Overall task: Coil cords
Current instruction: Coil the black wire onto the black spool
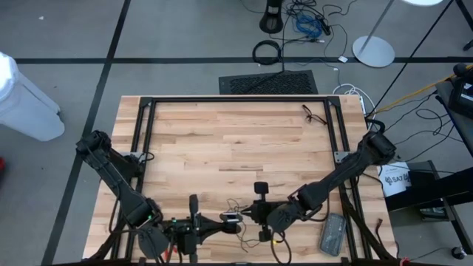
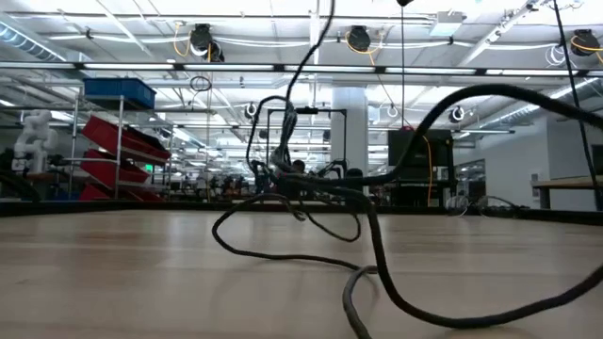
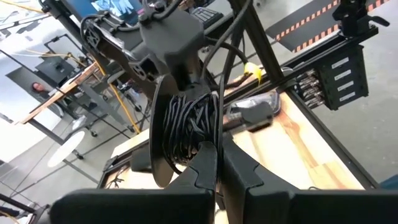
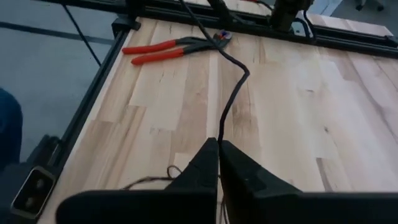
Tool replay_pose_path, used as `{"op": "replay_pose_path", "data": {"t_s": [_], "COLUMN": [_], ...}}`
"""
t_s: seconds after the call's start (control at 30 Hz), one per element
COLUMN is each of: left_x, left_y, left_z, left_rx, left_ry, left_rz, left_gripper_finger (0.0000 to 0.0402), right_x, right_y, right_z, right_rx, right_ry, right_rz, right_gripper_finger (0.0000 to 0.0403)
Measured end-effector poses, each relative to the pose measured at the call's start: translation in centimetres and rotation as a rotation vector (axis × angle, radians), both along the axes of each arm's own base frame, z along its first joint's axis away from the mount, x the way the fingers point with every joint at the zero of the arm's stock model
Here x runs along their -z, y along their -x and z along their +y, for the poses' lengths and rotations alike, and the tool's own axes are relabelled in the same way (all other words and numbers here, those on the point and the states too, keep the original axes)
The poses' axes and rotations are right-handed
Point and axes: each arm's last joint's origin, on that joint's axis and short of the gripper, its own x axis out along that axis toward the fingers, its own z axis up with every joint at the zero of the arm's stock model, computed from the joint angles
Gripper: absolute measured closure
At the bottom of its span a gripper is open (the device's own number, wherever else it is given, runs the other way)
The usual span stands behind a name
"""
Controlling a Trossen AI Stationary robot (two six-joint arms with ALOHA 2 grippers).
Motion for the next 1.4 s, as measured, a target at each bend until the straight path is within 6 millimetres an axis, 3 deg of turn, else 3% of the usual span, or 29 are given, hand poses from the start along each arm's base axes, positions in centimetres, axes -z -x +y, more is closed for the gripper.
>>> {"op": "replay_pose_path", "data": {"t_s": [0.27, 0.5, 0.83, 1.1, 1.4], "left_x": [0.0, 0.0, 0.3, 0.1, -0.1], "left_y": [0.0, 0.0, 0.1, 0.3, 0.7], "left_z": [0.0, 0.0, 0.2, 0.4, 0.8], "left_rx": [0.000, 0.000, -0.031, -0.053, -0.056], "left_ry": [0.001, 0.001, -0.007, 0.023, 0.092], "left_rz": [-0.001, -0.001, 0.021, 0.020, 0.032], "left_gripper_finger": [0.0392, 0.0392, 0.0392, 0.0392, 0.0392], "right_x": [-0.8, -2.5, -3.4, -4.1, -4.2], "right_y": [2.5, 4.1, 5.8, 8.6, 9.2], "right_z": [-0.2, -0.2, 1.2, 1.6, 1.6], "right_rx": [0.058, 0.079, -0.051, -0.083, -0.047], "right_ry": [0.054, 0.063, 0.079, 0.003, -0.027], "right_rz": [0.088, 0.051, 0.048, 0.141, 0.153], "right_gripper_finger": [0.0403, 0.0403, 0.0403, 0.0403, 0.0403]}}
